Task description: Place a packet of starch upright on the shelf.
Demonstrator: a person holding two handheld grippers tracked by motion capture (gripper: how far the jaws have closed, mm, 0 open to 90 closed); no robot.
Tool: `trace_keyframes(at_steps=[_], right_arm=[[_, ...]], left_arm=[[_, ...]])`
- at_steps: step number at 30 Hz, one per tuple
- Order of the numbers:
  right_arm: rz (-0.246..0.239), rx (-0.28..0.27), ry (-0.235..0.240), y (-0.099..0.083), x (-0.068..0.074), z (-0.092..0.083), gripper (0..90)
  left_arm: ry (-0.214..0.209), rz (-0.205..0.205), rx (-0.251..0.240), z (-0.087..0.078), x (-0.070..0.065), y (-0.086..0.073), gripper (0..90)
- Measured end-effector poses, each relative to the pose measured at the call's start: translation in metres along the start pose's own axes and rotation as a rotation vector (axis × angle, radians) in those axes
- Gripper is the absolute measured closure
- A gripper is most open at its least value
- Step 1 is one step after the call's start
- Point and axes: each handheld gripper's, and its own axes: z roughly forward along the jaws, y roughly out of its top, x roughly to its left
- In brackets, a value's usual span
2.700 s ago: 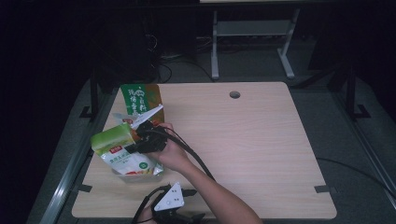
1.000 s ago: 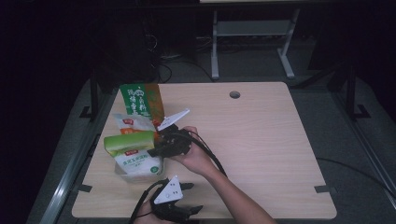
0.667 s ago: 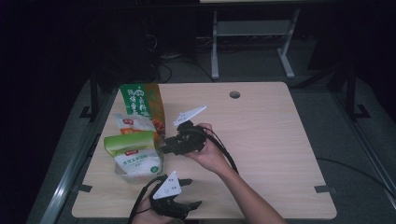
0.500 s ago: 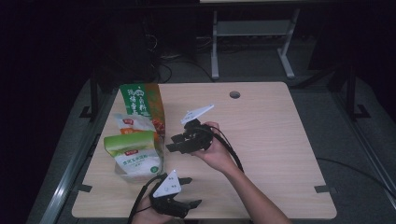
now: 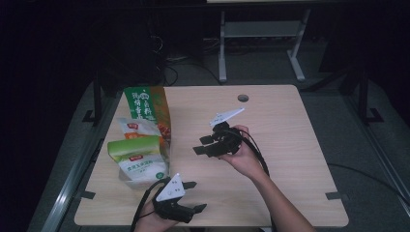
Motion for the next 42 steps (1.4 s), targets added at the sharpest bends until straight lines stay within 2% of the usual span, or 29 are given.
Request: trace_keyframes(at_steps=[8, 9, 16, 17, 18, 22, 29, 42], right_arm=[[0.012, 0.005, -0.022, -0.01, -0.007, -0.01, 48.4], [0.025, 0.007, -0.023, -0.013, -0.01, -0.012, 47.6], [0.04, 0.006, -0.035, -0.021, -0.016, -0.02, 47.2], [0.04, 0.006, -0.035, -0.021, -0.016, -0.02, 47.2], [0.048, -0.001, -0.036, -0.023, -0.017, -0.023, 46.8], [0.06, 0.008, -0.044, -0.028, -0.019, -0.028, 46.6], [0.081, -0.009, -0.062, -0.039, -0.024, -0.04, 46.2], [0.116, -0.007, -0.086, -0.061, -0.028, -0.055, 45.5]], left_arm=[[0.005, 0.002, 0.003, -0.001, 0.001, 0.001, 26.0], [0.004, -0.004, -0.002, -0.001, 0.001, 0.0, 26.0], [0.01, -0.007, -0.017, -0.001, 0.003, 0.001, 25.9], [0.01, -0.007, -0.017, -0.001, 0.003, 0.001, 25.9], [0.015, 0.01, -0.015, -0.001, 0.005, 0.001, 25.9], [0.011, -0.002, -0.011, -0.002, 0.004, 0.0, 25.9], [0.017, -0.009, -0.01, -0.004, 0.008, 0.0, 25.9], [0.021, -0.006, -0.01, -0.006, 0.009, 0.0, 25.9]])
